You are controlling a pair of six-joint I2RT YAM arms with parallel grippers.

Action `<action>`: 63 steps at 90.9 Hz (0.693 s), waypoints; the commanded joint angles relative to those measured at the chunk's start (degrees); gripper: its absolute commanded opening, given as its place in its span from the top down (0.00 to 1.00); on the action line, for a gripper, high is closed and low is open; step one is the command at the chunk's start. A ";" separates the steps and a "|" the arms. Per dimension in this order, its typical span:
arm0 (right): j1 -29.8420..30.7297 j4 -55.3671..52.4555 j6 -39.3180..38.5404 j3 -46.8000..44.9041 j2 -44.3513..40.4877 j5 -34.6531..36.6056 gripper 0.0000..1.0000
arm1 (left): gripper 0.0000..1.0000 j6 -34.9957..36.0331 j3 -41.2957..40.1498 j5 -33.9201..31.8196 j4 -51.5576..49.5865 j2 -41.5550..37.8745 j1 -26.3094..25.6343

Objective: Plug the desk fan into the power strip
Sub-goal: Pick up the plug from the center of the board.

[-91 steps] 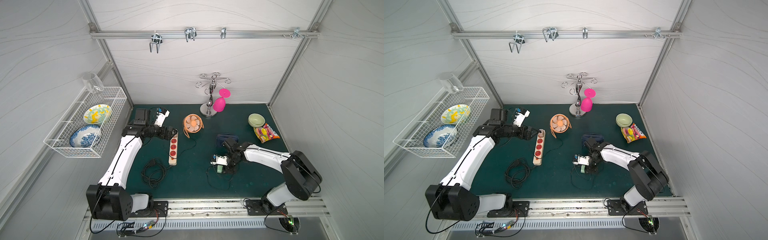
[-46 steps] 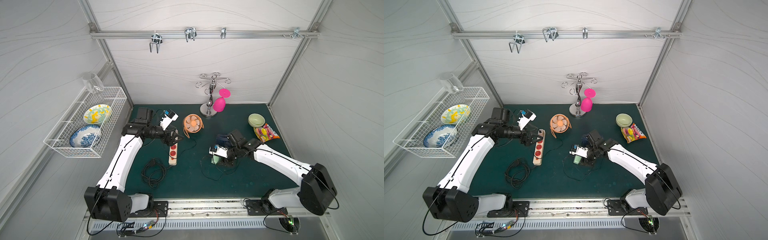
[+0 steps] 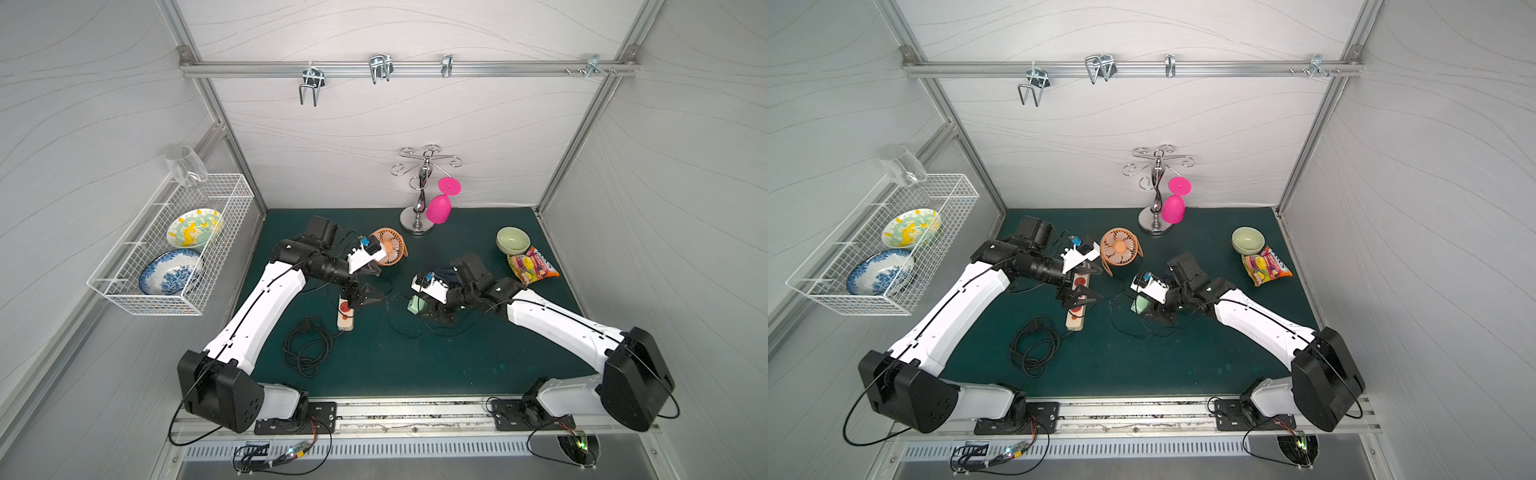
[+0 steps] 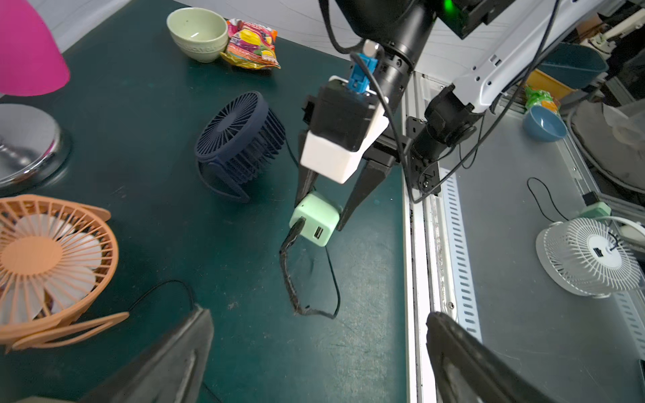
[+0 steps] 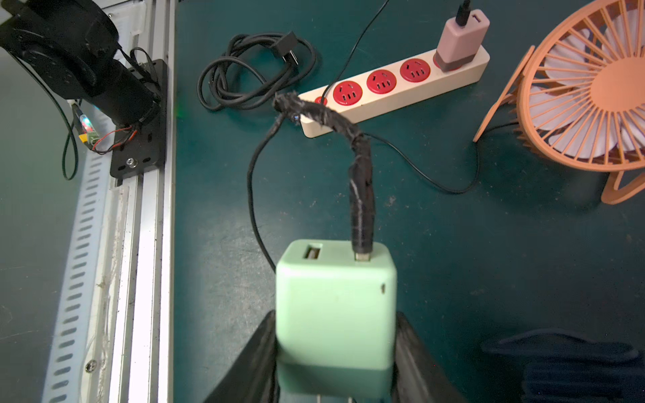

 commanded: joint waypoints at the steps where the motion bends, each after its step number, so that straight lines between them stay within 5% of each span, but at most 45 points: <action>1: 0.90 5.66 2.03 1.36 0.42 -2.79 1.00 | 0.00 4.03 2.89 1.73 -0.45 1.69 -1.39; 24: 0.27 7.50 -1.67 2.53 1.27 -10.38 1.00 | 0.00 9.57 5.45 2.42 -1.94 6.13 -4.08; 63: -1.37 18.17 4.64 2.17 3.00 -17.95 1.00 | 0.07 11.23 5.68 0.92 -1.19 8.69 -7.02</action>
